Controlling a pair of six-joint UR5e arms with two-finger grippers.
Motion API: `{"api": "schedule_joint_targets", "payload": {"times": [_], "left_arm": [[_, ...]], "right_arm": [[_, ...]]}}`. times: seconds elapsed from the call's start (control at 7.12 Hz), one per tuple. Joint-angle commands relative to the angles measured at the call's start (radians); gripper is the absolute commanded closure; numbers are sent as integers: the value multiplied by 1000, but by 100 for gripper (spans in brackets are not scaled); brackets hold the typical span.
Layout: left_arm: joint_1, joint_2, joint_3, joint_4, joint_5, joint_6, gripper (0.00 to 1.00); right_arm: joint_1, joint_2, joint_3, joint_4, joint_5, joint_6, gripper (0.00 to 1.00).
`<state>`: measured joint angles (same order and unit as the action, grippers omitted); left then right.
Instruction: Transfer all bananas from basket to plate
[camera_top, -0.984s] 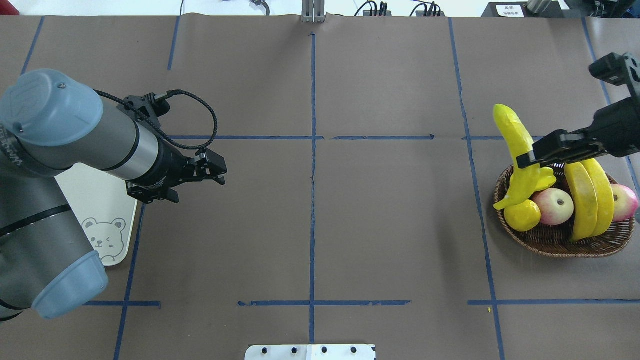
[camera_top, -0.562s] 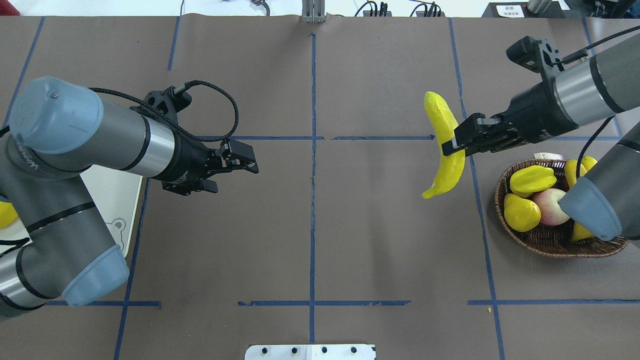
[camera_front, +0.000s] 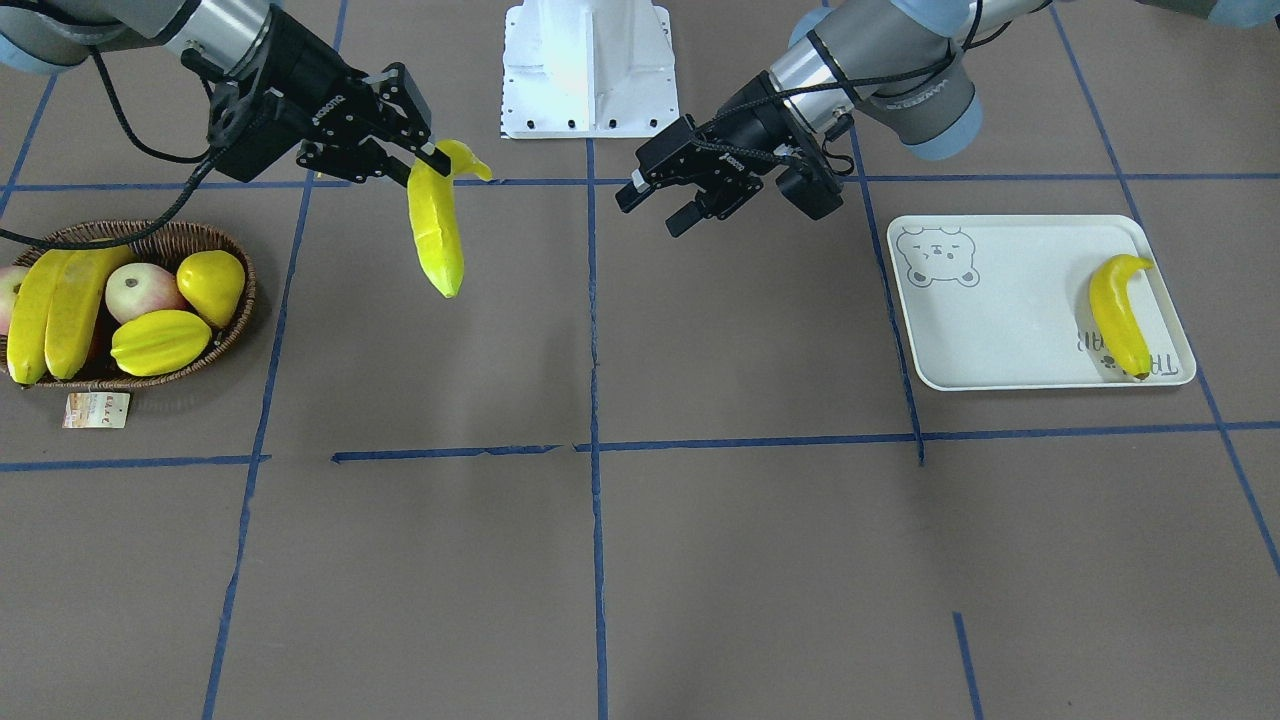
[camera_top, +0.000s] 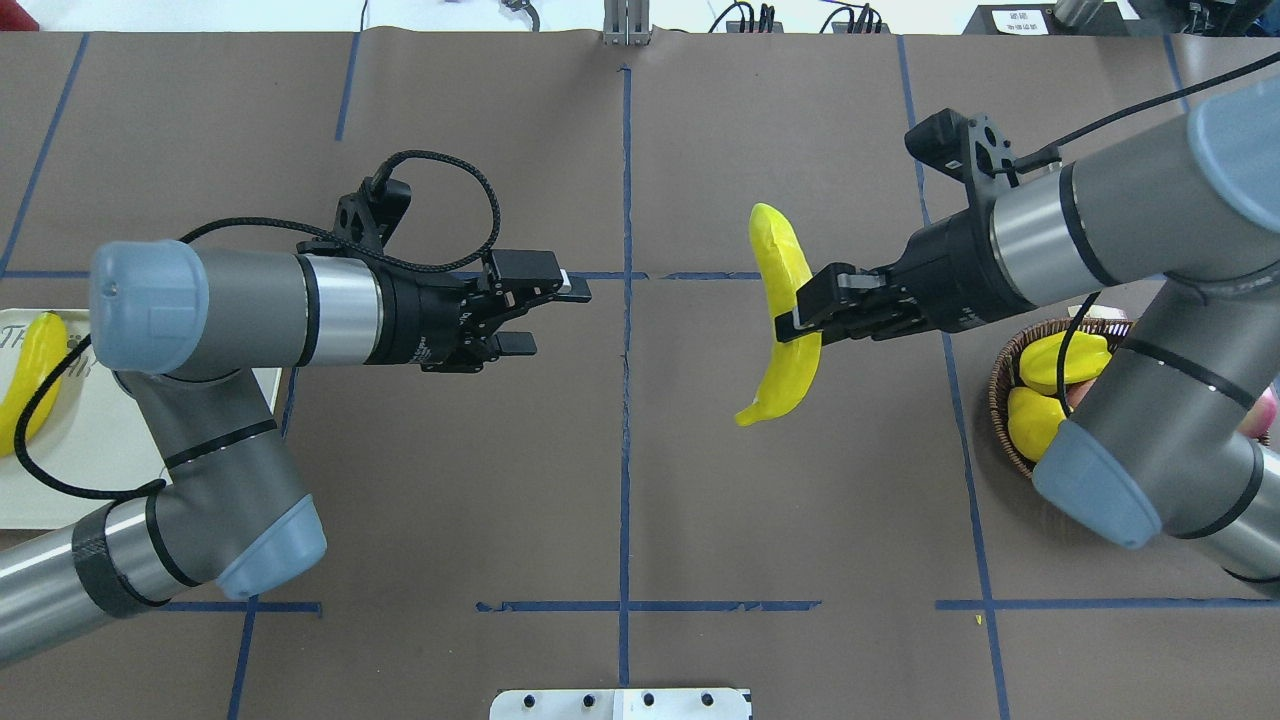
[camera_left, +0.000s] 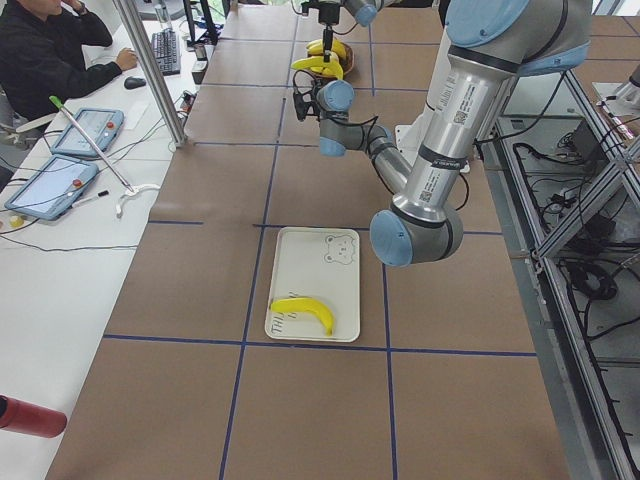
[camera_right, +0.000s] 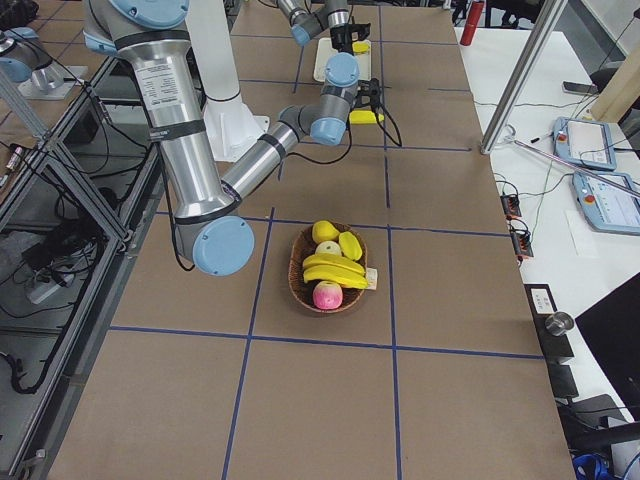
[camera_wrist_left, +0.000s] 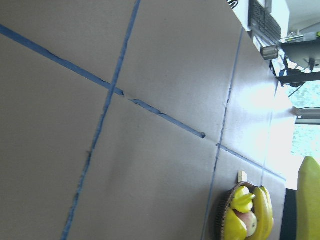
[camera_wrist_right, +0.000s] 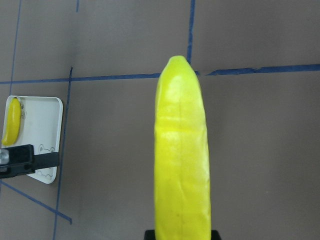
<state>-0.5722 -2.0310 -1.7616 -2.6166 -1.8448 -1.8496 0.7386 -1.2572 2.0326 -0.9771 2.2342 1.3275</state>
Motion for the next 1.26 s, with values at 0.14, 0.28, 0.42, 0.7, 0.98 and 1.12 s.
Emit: {"api": "schedule_joint_targets", "payload": {"times": [0.14,0.28,0.42,0.7,0.98,1.12], "left_arm": [[15,-55,27,-26,42,-40,1],[18,-69,33,-26,44,-54,1],[18,-86,48,-26,44,-54,1],[54,-98,71,-26,42,-54,1],[84,-107,70,-26,42,-54,1],[97,-115,70,-26,42,-54,1]], "right_arm": [[-163,7,12,23,-177,24,100],[-210,15,14,23,-232,24,100],[-232,36,14,21,-260,25,100],[-243,42,14,21,-261,33,99],[-243,44,12,23,-263,33,99],[-243,42,12,23,-263,33,99]]}}
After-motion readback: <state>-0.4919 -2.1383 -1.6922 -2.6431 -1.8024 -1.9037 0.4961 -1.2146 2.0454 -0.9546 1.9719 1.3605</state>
